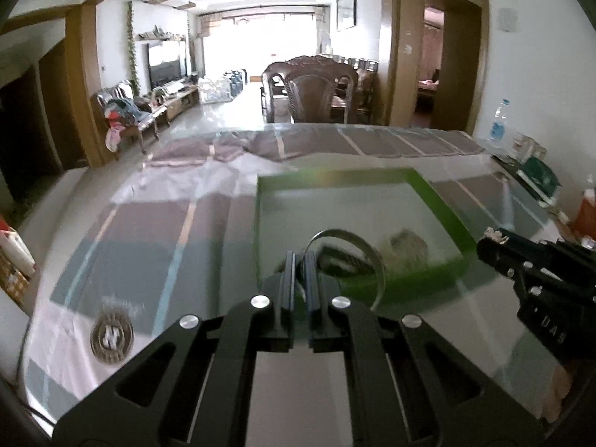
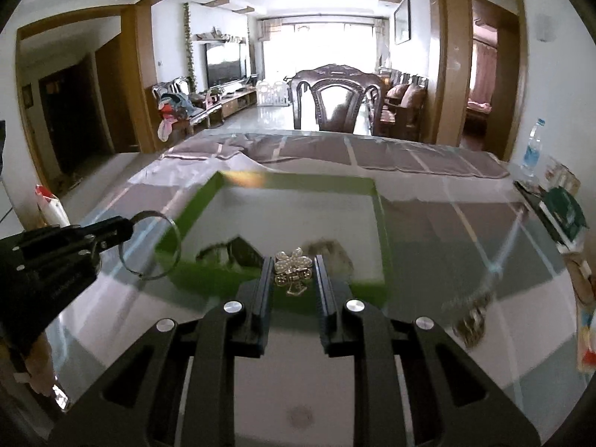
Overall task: Organize jewelry
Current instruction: 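Carry the brooch and bangle into the green box and open both tools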
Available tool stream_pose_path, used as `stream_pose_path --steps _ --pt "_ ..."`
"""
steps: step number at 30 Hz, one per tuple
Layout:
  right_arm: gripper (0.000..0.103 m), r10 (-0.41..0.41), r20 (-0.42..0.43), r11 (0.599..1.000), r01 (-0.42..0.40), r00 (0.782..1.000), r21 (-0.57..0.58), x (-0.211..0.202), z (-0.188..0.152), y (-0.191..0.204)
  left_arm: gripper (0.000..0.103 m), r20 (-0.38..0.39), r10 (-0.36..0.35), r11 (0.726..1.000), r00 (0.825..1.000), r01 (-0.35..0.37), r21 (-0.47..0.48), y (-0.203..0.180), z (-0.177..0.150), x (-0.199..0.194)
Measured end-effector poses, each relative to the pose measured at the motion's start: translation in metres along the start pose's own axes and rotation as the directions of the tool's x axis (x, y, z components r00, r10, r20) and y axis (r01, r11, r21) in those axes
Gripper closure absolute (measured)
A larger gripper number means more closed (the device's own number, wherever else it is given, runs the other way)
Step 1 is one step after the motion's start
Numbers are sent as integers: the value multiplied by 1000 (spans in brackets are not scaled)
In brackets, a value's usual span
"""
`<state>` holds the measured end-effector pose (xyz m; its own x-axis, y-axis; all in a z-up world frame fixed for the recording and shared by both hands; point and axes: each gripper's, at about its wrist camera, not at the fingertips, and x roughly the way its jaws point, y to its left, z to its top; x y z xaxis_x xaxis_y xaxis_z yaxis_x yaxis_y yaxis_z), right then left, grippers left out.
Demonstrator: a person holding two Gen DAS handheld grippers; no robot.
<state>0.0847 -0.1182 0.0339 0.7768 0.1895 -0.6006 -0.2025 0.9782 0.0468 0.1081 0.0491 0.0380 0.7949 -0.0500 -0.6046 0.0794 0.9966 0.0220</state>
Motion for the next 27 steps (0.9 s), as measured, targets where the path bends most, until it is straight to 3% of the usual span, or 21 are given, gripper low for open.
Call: stream_pose_path --steps 3,6,11,12,14,18,22,27 --pt "82 -36 -51 999 36 998 8 43 12 -4 98 -16 47 999 999 -46 19 -3 19 37" --pt "82 6 -122 999 1 993 52 83 14 -8 98 -53 59 998 997 -58 11 -1 23 66" --pt "80 25 -134 997 -14 991 80 104 10 -4 96 -71 99 995 993 -98 18 0 21 93" --pt "71 23 -136 997 -12 990 81 104 9 -5 93 -63 105 994 992 -105 15 1 19 92" --pt "60 20 -130 997 -9 991 81 103 9 -5 67 -53 114 993 992 -113 10 3 15 86" --pt "60 0 -123 998 8 992 68 68 -12 -14 66 -37 77 997 996 -76 21 -1 2 58" --pt "60 -3 -172 997 16 985 75 35 -51 -29 63 -66 -16 1000 998 17 22 -10 -29 29" --pt "60 34 -246 997 -16 969 77 26 -102 -38 59 -135 -83 989 987 97 107 -44 -64 35"
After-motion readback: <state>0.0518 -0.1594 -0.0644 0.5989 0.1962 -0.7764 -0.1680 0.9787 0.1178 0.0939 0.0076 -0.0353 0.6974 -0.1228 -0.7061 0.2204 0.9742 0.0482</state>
